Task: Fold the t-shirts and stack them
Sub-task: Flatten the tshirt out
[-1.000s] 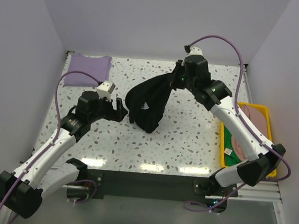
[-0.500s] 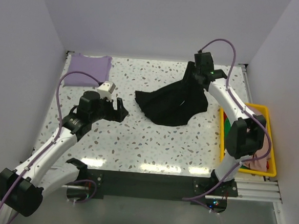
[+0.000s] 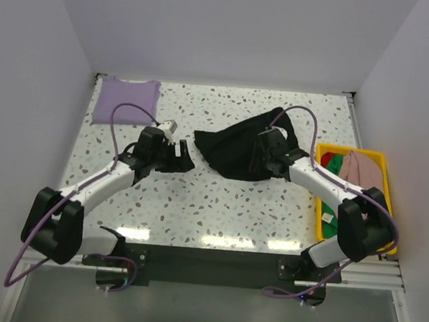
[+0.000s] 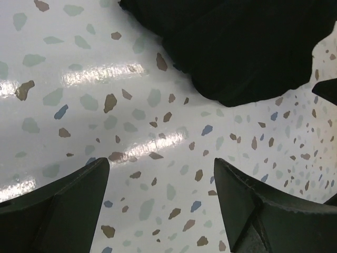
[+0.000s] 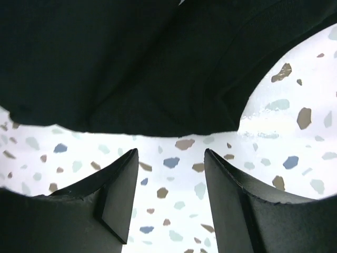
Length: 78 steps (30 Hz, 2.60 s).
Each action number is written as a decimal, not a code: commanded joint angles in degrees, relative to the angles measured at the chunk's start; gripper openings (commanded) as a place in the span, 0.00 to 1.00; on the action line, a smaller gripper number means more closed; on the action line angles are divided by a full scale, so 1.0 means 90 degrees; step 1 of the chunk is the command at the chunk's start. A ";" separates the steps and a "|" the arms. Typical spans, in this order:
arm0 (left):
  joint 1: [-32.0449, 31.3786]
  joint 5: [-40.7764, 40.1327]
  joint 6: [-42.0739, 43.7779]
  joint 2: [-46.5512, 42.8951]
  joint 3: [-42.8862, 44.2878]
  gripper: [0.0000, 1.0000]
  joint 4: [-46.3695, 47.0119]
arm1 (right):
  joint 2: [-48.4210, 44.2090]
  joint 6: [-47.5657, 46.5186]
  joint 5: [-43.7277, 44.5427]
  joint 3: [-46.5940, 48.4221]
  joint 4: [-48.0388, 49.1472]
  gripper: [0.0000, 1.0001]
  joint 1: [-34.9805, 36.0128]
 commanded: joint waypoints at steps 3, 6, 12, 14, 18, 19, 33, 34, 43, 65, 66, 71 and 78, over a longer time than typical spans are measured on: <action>-0.0022 -0.0275 -0.0445 0.1341 0.0995 0.84 0.0942 | 0.0640 0.0170 0.0271 0.0187 0.0838 0.59 -0.0025; -0.0041 -0.0334 -0.0455 0.2005 0.1435 0.83 0.1243 | 0.1021 0.0150 0.0310 0.0373 0.0847 0.63 -0.0016; -0.0100 -0.0344 -0.0319 0.3236 0.2334 0.82 0.1392 | 0.1481 0.0092 0.0427 0.0598 0.0858 0.63 -0.0006; -0.0149 -0.0256 -0.0260 0.3501 0.2665 0.81 0.1363 | 0.1627 0.0092 0.0467 0.0598 0.0906 0.63 -0.0006; -0.0266 -0.0178 -0.0250 0.3999 0.3027 0.78 0.1353 | 0.1862 0.0082 0.0428 0.0657 0.0887 0.55 -0.0006; -0.0266 -0.0187 -0.0250 0.4049 0.3125 0.77 0.1343 | 0.1891 0.0092 0.0428 0.0628 0.0896 0.51 -0.0006; -0.0188 -0.1026 0.0286 0.3923 0.4141 0.02 0.0357 | 0.0644 -0.0250 0.0916 0.0500 -0.0059 0.00 -0.0016; -0.0159 -0.1163 0.0306 0.3855 0.4190 0.00 0.0299 | 0.0526 -0.0289 0.0945 0.0491 -0.0128 0.00 -0.0025; 0.0573 -0.1574 0.0365 0.2693 0.4229 0.00 -0.0356 | -0.1036 -0.0553 0.1150 0.0491 -0.1017 0.00 -0.0220; 0.1413 -0.2083 0.0570 0.2085 0.3995 0.01 -0.1040 | -0.1049 -0.0846 0.1092 0.0959 -0.1389 0.00 -0.1470; 0.1433 -0.2063 0.0560 0.2203 0.4092 0.01 -0.1030 | -0.0855 -0.0846 0.1102 0.0989 -0.1311 0.00 -0.1480; 0.1511 -0.1965 0.0560 0.3051 0.4609 0.08 -0.1060 | -0.0121 -0.0846 0.1014 0.1466 -0.1203 0.12 -0.1578; 0.1648 -0.1934 0.0356 0.2577 0.4048 0.64 -0.0855 | -0.0266 -0.0885 0.0623 0.1420 -0.1194 0.61 -0.1578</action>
